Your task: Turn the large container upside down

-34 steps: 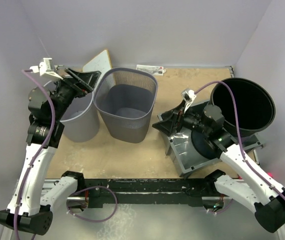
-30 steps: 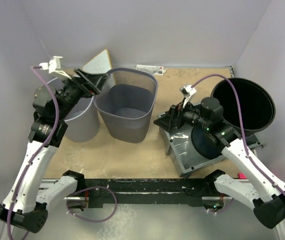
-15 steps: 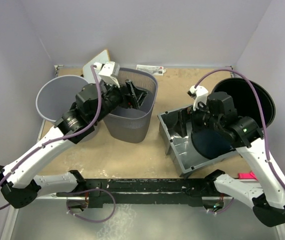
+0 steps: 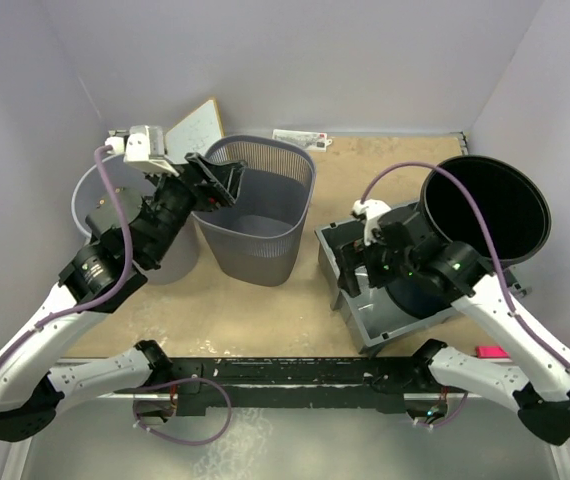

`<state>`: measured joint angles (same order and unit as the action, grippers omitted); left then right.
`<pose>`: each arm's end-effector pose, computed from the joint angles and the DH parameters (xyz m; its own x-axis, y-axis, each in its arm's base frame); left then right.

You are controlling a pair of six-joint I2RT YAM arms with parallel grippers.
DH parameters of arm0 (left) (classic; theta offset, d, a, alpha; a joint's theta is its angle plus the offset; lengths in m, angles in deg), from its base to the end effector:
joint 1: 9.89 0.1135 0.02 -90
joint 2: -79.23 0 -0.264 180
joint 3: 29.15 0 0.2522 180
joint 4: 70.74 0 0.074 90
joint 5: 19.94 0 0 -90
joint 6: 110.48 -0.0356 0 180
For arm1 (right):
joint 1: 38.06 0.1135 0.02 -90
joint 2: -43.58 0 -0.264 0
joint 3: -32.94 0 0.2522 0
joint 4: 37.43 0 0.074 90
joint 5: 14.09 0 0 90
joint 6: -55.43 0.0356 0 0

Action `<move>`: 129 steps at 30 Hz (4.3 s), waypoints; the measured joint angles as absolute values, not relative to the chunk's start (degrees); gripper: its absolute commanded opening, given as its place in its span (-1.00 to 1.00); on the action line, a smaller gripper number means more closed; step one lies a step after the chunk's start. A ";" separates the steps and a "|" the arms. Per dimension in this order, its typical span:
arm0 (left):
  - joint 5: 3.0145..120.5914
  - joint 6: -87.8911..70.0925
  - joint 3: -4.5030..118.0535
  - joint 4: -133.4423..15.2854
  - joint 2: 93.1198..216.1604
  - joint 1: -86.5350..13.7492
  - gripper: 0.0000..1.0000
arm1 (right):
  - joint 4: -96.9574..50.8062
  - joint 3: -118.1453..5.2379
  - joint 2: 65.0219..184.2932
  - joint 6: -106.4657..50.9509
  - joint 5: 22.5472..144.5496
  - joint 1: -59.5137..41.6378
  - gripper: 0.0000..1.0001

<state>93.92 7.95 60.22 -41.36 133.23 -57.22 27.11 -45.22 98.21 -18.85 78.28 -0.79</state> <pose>0.1302 -0.1200 0.4842 -0.1281 -0.5034 -0.8545 0.3852 0.7687 -0.5106 0.1432 0.1108 0.3576 -0.6733 -0.1722 -0.7190 -0.4648 0.8548 0.2306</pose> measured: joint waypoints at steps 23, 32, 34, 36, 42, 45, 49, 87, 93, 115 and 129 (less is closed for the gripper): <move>97.57 8.93 58.76 -38.04 131.85 -57.22 0.56 | 15.03 -34.45 104.92 -11.94 56.09 16.68 -0.12; 97.57 8.93 58.71 -38.04 131.94 -57.22 0.56 | 12.14 -32.52 104.74 -18.45 56.09 17.24 -0.35; 97.59 8.93 58.45 -38.04 131.85 -57.22 0.56 | 9.65 -30.95 103.37 -21.34 57.27 17.53 -0.44; 97.61 8.93 57.95 -38.01 131.68 -57.22 0.56 | 7.88 -29.20 101.18 -23.70 58.21 17.40 -0.48; 98.05 8.91 57.34 -37.84 131.16 -57.22 0.56 | 3.64 -24.17 94.54 -32.44 61.21 17.00 -0.52; 98.45 8.89 57.34 -37.80 130.83 -57.22 0.56 | 3.36 -23.76 94.12 -36.86 62.28 16.72 -0.53; 98.86 8.89 57.29 -37.80 130.72 -57.22 0.56 | 3.25 -23.76 94.30 -44.59 64.12 16.09 -0.61; 98.82 8.86 56.88 -37.62 133.01 -57.22 0.57 | 19.90 -49.85 93.29 -33.01 52.77 16.98 0.71; 98.82 8.86 56.88 -37.62 133.01 -57.22 0.57 | 28.45 -49.35 98.10 -18.26 50.85 16.98 0.74; 97.88 8.82 56.88 -38.89 135.00 -57.22 0.57 | 55.90 -35.76 82.01 37.65 35.88 16.89 0.62; 97.79 8.60 56.68 -39.26 135.33 -57.22 0.57 | 56.80 -29.68 85.29 49.28 30.26 14.23 -0.65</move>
